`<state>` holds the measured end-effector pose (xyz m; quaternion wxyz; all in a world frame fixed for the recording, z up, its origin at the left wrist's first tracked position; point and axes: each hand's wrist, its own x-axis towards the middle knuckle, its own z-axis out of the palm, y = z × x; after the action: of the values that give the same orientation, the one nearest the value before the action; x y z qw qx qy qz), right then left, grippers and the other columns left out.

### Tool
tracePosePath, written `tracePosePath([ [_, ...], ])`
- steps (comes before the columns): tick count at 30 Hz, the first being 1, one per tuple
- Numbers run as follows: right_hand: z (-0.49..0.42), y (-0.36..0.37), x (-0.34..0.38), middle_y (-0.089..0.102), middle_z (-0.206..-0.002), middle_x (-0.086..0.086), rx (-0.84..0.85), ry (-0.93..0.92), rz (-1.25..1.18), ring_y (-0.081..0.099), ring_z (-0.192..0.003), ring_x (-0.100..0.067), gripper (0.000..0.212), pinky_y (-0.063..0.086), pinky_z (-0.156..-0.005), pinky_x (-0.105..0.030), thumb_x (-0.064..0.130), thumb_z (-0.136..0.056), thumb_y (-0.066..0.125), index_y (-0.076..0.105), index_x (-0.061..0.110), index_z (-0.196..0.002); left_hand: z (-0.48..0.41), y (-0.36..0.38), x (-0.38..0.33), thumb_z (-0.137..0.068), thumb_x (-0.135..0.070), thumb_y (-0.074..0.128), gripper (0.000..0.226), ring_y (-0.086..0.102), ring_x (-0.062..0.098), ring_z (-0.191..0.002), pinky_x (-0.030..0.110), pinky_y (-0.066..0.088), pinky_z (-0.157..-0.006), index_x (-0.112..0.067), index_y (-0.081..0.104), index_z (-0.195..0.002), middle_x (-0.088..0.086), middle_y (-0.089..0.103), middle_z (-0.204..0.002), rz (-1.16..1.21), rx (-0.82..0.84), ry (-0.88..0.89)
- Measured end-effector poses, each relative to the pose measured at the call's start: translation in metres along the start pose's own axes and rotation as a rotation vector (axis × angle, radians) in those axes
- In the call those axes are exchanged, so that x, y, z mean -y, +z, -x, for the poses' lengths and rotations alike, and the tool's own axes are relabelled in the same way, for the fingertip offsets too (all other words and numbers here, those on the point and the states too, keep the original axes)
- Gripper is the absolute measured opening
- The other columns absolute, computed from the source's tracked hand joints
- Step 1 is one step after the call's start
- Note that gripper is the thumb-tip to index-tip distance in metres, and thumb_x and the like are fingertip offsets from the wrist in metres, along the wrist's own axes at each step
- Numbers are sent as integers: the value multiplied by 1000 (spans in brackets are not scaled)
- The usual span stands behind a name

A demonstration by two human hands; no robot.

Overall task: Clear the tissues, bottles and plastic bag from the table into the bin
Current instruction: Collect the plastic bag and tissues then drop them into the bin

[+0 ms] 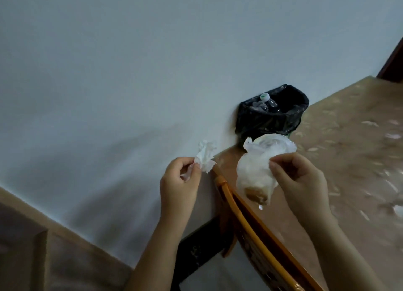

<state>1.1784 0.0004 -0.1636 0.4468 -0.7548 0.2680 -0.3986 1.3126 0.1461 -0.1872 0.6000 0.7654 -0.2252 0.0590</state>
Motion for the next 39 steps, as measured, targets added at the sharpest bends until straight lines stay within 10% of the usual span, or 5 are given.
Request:
tracePosePath([
  [39, -342, 13, -108, 60, -71, 5, -495, 106, 208, 53, -64, -6, 7, 41, -56, -6, 8, -84, 59, 63, 14, -86, -257, 237, 14, -82, -14, 65, 21, 62, 12, -76, 21, 49, -68, -34, 58, -78, 0, 66, -80, 155, 462, 184],
])
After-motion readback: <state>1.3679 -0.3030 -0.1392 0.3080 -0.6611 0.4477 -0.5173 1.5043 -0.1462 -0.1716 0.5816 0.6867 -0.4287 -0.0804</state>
